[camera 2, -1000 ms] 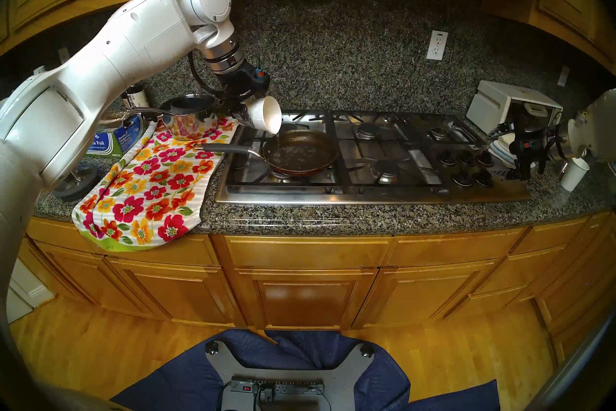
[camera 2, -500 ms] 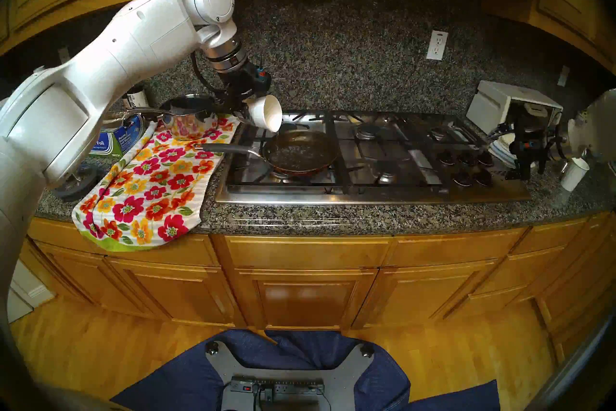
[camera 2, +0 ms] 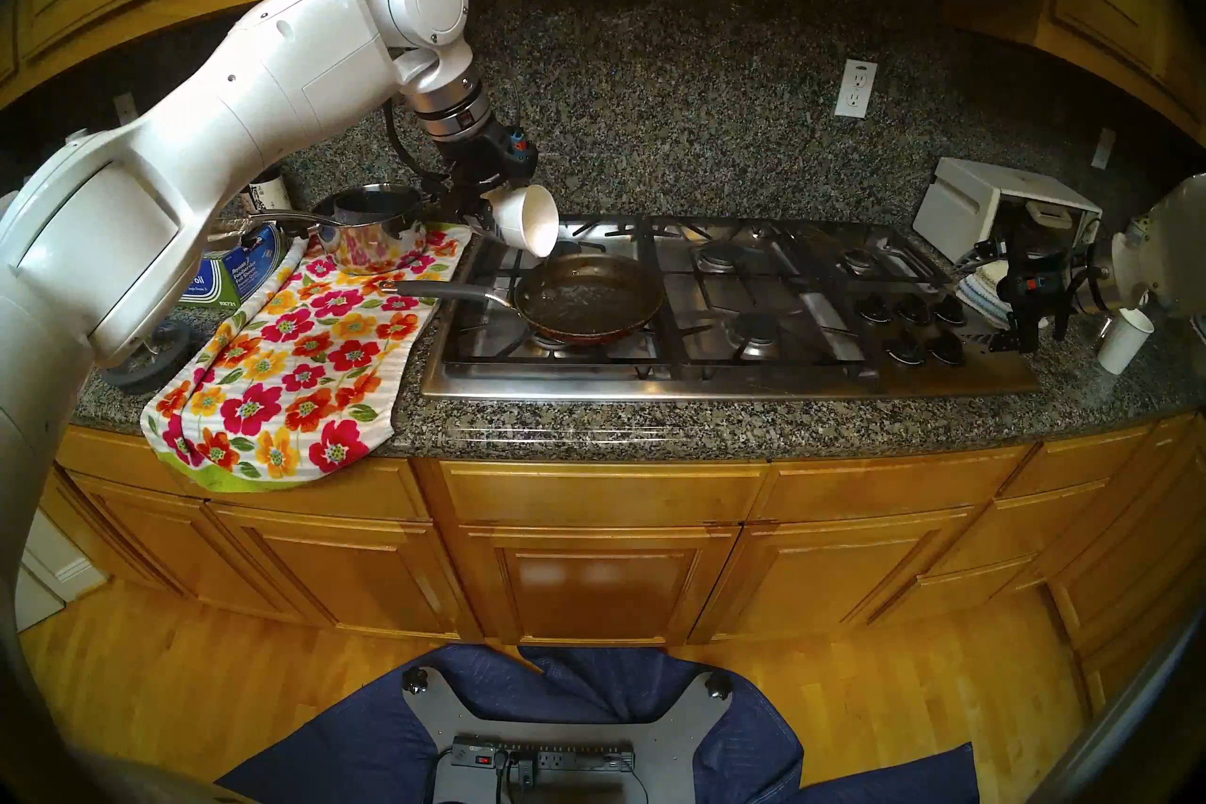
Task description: Pick up the water cup, pour water into the pot, turn on the stove
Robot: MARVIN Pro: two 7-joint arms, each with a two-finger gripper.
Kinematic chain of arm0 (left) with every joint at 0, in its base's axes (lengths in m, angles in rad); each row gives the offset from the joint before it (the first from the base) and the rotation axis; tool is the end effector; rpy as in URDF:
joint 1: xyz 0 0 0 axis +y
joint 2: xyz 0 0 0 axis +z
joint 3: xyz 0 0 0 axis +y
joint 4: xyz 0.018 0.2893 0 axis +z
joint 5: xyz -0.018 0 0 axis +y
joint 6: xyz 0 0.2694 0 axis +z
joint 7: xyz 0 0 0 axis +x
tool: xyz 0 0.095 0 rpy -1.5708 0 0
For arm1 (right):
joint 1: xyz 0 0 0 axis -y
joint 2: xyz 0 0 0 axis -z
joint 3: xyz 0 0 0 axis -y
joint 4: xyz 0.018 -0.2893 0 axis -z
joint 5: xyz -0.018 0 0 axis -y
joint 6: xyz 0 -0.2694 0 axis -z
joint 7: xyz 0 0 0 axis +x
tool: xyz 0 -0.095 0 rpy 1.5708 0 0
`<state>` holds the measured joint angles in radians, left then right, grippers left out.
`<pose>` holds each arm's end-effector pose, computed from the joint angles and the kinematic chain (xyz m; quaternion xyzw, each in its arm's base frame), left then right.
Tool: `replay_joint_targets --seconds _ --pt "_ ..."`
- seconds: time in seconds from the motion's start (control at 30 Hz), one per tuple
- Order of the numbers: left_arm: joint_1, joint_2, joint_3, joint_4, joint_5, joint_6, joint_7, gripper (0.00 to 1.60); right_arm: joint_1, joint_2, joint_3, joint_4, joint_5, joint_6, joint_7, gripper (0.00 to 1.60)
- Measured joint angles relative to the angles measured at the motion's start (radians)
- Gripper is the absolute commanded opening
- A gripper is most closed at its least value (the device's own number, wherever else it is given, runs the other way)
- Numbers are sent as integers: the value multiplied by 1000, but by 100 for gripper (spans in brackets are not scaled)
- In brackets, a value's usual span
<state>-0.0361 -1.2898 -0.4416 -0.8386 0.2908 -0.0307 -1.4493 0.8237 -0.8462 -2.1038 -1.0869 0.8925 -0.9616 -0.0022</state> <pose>0.5500 -0.0668 0.0223 -0.4771 0.8466 -0.2020 0.1220 0.3848 -0.3557 -0.0342 0.5807 0.7077 0.3467 0.2041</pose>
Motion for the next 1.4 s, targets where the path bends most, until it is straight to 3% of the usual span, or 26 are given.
replay_joint_targets --seconds 0.87,1.4 --pt "12 28 0 -84 46 -39 39 104 0 0 0 0 0 0 0 160" --pt "16 16 -42 -29 20 13 67 104 0 0 0 0 0 0 0 160"
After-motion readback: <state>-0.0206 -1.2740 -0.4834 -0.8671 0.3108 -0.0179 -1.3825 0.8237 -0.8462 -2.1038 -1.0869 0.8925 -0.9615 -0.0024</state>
